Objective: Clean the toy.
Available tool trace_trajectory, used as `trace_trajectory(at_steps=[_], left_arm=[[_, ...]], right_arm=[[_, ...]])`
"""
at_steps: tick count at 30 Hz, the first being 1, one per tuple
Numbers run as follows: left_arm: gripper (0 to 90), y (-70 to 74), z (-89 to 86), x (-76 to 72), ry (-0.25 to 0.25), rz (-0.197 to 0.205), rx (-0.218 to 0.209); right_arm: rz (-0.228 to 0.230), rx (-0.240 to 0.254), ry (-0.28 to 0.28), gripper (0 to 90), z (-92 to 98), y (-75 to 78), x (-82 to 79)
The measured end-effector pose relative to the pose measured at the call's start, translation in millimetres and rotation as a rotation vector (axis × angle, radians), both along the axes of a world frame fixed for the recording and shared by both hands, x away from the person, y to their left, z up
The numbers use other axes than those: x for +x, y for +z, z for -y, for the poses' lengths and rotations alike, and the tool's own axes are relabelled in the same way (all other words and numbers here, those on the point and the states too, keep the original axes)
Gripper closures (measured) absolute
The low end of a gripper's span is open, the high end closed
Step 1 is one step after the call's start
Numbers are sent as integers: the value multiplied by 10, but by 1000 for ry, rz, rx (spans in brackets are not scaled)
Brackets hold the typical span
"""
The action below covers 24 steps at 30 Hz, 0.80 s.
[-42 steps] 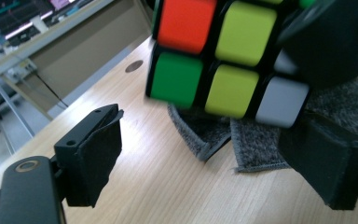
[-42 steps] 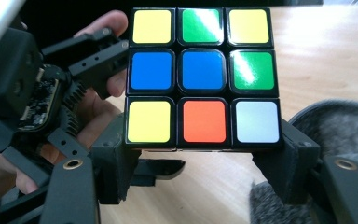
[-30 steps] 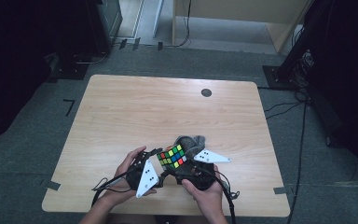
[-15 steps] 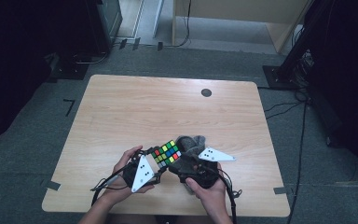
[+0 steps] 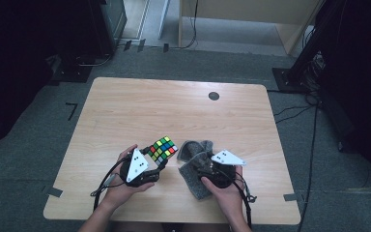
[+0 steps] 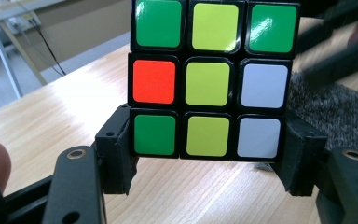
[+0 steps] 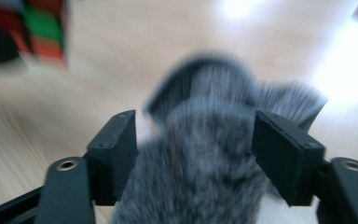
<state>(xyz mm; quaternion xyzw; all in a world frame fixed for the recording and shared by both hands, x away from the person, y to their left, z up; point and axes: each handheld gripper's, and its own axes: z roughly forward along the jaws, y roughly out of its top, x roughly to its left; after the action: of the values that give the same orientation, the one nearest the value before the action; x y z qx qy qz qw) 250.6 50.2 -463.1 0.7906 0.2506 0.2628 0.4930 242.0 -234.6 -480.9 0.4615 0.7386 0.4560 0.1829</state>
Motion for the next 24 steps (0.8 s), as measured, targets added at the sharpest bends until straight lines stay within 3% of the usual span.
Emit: trace_trajectory(at_steps=[2,5,8,10,13,15,17,19,22,24], left_arm=[[341,0,-15,11,2,-8,-9],[341,-1,-30,18,4,-11,-13],[341,1,-40,25,7,-16,-20],[340,6,-45,26,8,-15,-22],[340,20,-56,21,9,-11,-29],[340,28,-66,21,16,-5,-34],[340,33,-76,29,22,-4,-34],[340,32,-81,35,19,-12,-42],[340,26,-70,32,14,-17,-43],[340,22,-56,24,8,-15,-36]], right_arm=[[-27,-36,8,438,-20,-118,24],[-17,-113,-6,610,-37,-187,20],[1,-105,-17,758,17,-121,1],[42,-91,-33,784,61,-42,-31],[116,-64,-66,800,148,148,-100],[125,-31,-77,809,212,272,-138],[96,-21,-48,813,248,354,-151],[66,-41,12,812,243,377,-145],[-34,-112,99,778,165,276,-80],[-39,-185,80,637,86,153,-64]])
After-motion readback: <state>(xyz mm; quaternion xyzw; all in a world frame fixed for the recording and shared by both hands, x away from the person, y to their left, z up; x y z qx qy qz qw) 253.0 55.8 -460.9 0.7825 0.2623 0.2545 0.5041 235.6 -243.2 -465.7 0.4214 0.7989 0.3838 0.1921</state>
